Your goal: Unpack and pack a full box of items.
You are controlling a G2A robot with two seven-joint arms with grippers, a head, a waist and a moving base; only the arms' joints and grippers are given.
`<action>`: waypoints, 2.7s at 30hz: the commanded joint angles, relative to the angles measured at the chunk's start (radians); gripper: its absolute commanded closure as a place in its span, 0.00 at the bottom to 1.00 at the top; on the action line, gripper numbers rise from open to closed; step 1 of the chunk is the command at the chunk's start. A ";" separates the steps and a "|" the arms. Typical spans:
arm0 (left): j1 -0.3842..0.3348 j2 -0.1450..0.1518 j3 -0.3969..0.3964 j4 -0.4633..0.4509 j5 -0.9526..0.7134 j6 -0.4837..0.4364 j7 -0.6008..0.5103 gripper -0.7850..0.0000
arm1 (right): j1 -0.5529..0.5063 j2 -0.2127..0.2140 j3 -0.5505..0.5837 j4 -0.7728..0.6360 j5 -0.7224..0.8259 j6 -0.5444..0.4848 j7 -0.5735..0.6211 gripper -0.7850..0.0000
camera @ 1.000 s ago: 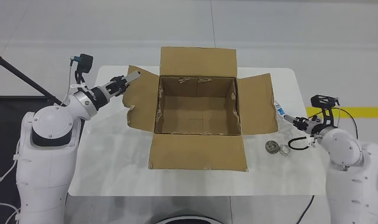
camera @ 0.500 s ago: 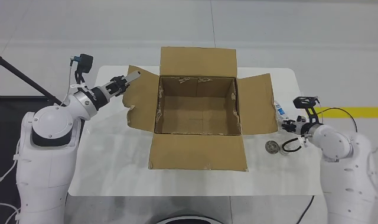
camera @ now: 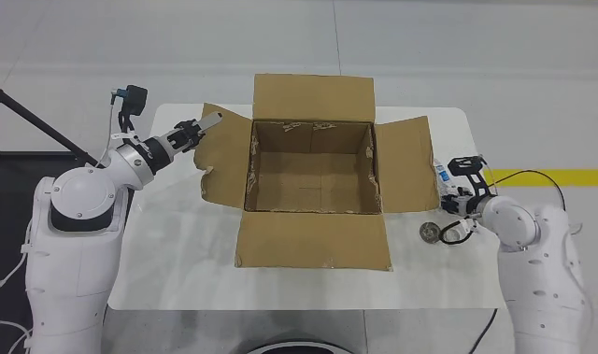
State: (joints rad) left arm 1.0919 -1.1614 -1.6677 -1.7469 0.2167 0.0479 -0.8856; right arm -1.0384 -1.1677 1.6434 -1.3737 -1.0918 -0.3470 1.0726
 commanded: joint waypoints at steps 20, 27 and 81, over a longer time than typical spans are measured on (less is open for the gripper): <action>0.000 0.000 0.000 0.000 0.000 0.000 0.000 0.00 | -0.053 0.030 0.045 -0.079 0.069 0.034 -0.028 1.00; 0.000 0.000 0.000 0.000 0.000 0.000 0.000 0.00 | -0.068 0.037 0.031 -0.080 0.073 0.044 -0.023 1.00; 0.000 0.000 0.000 0.000 0.000 0.000 0.000 0.00 | -0.439 0.094 0.195 -0.492 0.022 0.141 0.105 0.58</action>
State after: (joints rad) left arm 1.0919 -1.1614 -1.6677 -1.7469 0.2167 0.0479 -0.8856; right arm -1.4824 -1.0742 1.8479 -1.8738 -1.0597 -0.2113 1.1733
